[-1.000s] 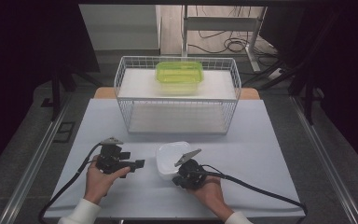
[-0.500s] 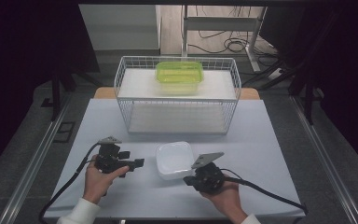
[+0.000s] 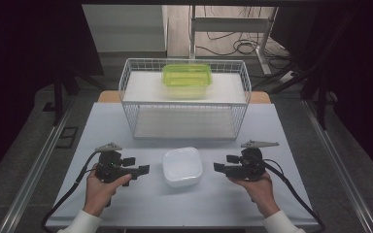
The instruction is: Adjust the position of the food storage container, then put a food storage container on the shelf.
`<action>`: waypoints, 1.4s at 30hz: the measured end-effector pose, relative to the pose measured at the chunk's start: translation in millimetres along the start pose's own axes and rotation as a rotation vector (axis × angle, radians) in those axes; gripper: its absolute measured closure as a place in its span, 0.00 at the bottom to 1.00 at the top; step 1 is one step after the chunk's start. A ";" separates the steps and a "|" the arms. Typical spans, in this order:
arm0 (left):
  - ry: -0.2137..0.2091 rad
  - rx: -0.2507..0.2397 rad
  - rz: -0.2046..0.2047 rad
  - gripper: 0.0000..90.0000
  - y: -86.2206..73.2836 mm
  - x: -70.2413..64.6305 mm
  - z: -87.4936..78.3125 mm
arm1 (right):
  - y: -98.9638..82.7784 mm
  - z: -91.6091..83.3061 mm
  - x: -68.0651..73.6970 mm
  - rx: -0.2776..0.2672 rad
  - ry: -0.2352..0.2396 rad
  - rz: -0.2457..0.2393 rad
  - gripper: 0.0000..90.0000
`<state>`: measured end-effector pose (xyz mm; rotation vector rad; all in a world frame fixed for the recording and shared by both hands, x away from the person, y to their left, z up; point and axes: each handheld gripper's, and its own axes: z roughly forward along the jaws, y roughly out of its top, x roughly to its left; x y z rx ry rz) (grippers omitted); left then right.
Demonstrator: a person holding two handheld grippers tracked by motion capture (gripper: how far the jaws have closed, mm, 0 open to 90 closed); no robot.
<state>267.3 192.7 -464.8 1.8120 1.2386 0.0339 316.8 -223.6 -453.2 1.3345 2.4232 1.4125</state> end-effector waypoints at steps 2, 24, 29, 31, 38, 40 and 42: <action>-0.003 0.005 0.001 0.26 -0.8 -0.7 0.4 | 1.2 0.1 -4.1 -0.006 0.018 0.017 0.23; -0.125 0.015 -0.120 0.26 3.7 3.6 20.1 | 10.3 15.7 -13.3 0.043 0.062 0.076 0.22; -0.122 0.018 -0.131 0.26 3.2 3.0 19.7 | 14.8 29.8 -4.3 0.070 0.085 0.084 0.24; -0.122 0.025 -0.138 0.26 3.4 3.4 21.0 | 15.4 36.7 -0.6 0.094 0.085 0.080 0.26; -0.143 0.033 -0.199 0.28 2.5 3.8 33.1 | 19.7 43.2 8.4 0.108 0.118 0.062 0.32; -0.159 0.040 -0.222 0.29 1.8 4.1 39.5 | 20.3 45.4 7.2 0.106 0.134 0.081 0.34; -0.171 0.043 -0.253 0.31 1.8 5.2 45.4 | 22.2 46.7 5.2 0.105 0.135 0.104 0.35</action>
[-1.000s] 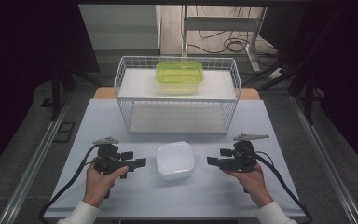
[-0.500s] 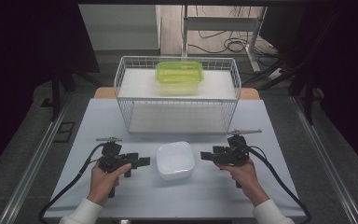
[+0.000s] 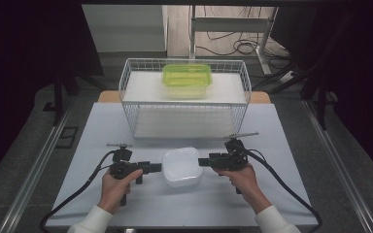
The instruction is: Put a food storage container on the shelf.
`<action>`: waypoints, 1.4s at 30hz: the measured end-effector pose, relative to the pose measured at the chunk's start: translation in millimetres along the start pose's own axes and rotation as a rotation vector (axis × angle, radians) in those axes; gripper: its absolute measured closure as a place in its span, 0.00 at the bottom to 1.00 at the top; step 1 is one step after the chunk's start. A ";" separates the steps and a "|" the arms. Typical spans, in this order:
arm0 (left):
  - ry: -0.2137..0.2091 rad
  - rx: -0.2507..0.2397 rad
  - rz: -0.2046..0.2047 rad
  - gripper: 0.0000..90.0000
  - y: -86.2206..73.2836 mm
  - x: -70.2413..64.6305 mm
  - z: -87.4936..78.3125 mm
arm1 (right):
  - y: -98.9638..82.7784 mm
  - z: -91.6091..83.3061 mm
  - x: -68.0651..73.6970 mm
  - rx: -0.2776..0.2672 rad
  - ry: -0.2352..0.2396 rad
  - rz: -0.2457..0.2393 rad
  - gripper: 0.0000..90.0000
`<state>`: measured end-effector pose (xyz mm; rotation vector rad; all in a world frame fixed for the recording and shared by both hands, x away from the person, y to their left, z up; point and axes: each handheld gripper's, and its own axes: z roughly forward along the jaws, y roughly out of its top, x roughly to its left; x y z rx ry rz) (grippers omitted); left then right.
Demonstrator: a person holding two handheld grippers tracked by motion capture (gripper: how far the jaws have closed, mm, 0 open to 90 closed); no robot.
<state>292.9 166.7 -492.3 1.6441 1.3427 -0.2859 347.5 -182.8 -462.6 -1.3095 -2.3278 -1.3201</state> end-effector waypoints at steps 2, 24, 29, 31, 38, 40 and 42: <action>-0.005 -0.005 -0.027 0.33 1.3 2.5 4.0 | 4.0 -0.7 -3.6 -0.014 0.004 0.026 0.38; -0.041 0.061 -0.087 0.50 3.9 11.2 26.3 | 7.5 26.1 -11.8 0.071 0.024 0.054 0.54; -0.060 0.077 -0.108 0.56 2.9 13.3 28.1 | 4.9 28.2 -17.9 0.081 0.032 0.087 0.60; -0.071 0.081 -0.118 0.59 2.7 13.8 29.4 | 3.7 29.7 -21.4 0.078 0.043 0.112 0.64; -0.078 0.061 -0.133 0.76 2.5 12.4 26.2 | 2.7 30.6 -24.0 0.098 0.064 0.139 0.71; -0.083 0.063 -0.130 0.77 2.1 11.6 25.2 | 2.2 28.9 -22.9 0.096 0.062 0.145 0.74; -0.088 0.061 -0.135 0.79 1.8 10.8 24.3 | 1.2 26.3 -22.3 0.095 0.065 0.144 0.75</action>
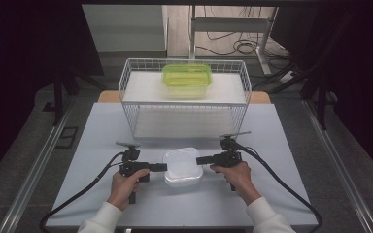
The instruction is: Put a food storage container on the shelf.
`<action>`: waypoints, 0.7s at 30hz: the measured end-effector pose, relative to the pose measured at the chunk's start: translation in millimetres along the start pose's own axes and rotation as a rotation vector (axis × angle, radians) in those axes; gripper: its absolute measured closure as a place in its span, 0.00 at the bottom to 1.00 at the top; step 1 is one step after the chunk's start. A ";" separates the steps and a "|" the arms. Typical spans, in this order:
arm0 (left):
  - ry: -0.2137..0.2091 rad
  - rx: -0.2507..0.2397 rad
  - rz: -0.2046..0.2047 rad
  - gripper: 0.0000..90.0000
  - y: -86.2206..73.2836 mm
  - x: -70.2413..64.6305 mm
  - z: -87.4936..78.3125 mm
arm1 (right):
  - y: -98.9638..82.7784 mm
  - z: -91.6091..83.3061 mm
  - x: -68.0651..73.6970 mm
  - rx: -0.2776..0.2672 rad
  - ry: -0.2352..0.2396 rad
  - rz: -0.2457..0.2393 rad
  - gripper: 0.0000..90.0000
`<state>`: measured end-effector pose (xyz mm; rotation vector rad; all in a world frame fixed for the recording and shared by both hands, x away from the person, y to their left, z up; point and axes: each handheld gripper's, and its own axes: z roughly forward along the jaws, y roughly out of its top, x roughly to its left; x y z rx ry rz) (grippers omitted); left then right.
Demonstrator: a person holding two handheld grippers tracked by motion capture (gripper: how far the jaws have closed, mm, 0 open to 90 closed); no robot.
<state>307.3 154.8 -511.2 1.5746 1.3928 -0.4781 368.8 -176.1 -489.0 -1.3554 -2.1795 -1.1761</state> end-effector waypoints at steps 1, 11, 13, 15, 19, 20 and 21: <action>-0.002 -0.003 -0.003 0.80 -0.2 -0.6 -0.1 | -0.8 -1.2 -0.2 -0.001 0.004 0.002 0.76; 0.011 -0.032 0.040 0.87 -1.1 -8.2 -6.7 | -3.4 -10.6 5.9 -0.038 0.008 -0.040 0.84; 0.006 -0.043 0.047 0.88 -1.1 -12.0 -7.7 | -3.1 -12.4 7.2 -0.046 0.003 -0.054 0.86; 0.036 -0.051 0.079 0.88 -0.3 -17.3 -9.3 | -2.8 -13.9 8.8 -0.057 -0.001 -0.063 0.86; 0.059 -0.062 0.107 0.87 0.6 -21.4 -13.1 | -2.4 -16.3 12.7 -0.078 0.010 -0.087 0.87; 0.064 -0.070 0.110 0.87 0.4 -22.0 -13.4 | -2.0 -17.1 13.9 -0.082 0.017 -0.094 0.87; 0.067 -0.073 0.115 0.87 0.3 -22.0 -14.0 | -1.6 -18.1 15.2 -0.083 0.023 -0.100 0.87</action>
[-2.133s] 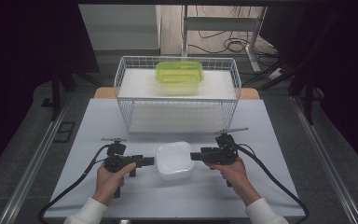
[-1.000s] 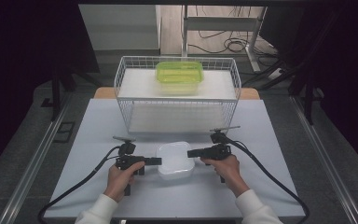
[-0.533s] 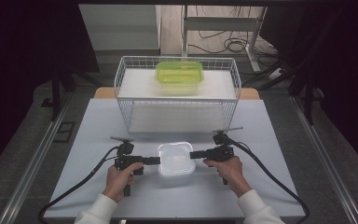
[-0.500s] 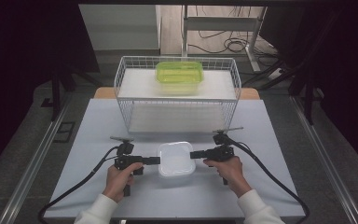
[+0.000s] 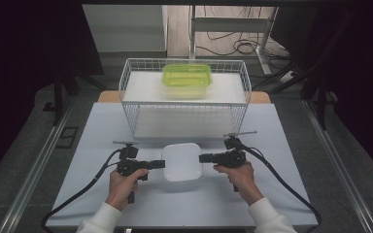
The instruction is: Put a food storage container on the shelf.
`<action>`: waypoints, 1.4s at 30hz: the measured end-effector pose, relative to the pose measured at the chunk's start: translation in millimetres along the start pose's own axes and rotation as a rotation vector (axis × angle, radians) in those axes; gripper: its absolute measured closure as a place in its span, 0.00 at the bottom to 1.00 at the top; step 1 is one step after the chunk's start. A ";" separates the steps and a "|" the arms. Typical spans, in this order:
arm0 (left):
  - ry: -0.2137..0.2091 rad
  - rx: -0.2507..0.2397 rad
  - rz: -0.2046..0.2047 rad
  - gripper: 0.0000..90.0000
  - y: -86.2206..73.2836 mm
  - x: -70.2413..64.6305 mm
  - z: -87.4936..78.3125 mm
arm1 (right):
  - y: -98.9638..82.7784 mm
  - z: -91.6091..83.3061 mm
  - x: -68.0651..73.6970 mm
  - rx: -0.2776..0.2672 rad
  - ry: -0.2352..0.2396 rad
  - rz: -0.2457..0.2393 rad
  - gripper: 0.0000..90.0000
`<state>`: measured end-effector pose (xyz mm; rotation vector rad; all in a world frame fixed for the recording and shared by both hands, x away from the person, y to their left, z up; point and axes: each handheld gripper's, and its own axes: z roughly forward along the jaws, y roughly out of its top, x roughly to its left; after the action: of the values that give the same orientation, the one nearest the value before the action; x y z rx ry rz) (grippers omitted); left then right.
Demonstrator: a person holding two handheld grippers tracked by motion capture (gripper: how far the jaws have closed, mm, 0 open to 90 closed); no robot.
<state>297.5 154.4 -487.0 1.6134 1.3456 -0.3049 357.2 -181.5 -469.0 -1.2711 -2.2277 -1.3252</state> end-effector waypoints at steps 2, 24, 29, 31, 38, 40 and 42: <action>-0.002 -0.007 0.001 0.87 0.1 -0.7 -1.1 | 1.2 -1.3 2.7 -0.006 0.001 -0.014 0.87; 0.016 -0.060 0.076 0.85 6.7 -18.0 -24.8 | 11.9 -15.4 29.9 -0.058 0.057 -0.105 0.89; 0.016 -0.070 0.093 0.85 9.2 -23.3 -29.1 | 14.4 -18.0 31.6 -0.070 0.060 -0.113 0.89; 0.018 -0.073 0.100 0.85 10.0 -25.0 -30.4 | 15.2 -19.1 32.9 -0.074 0.062 -0.117 0.89; 0.007 -0.089 0.117 0.85 19.1 -32.2 -36.6 | 21.1 -24.9 37.8 -0.096 0.065 -0.129 0.89; 0.008 -0.097 0.123 0.85 23.2 -34.4 -38.3 | 24.9 -27.6 41.4 -0.106 0.062 -0.140 0.89; 0.001 -0.101 0.129 0.85 26.6 -36.1 -39.4 | 28.4 -30.9 44.2 -0.113 0.065 -0.149 0.89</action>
<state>292.7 165.6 -428.6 1.6073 1.2324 -0.1562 347.2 -176.2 -409.2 -1.0993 -2.2690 -1.5431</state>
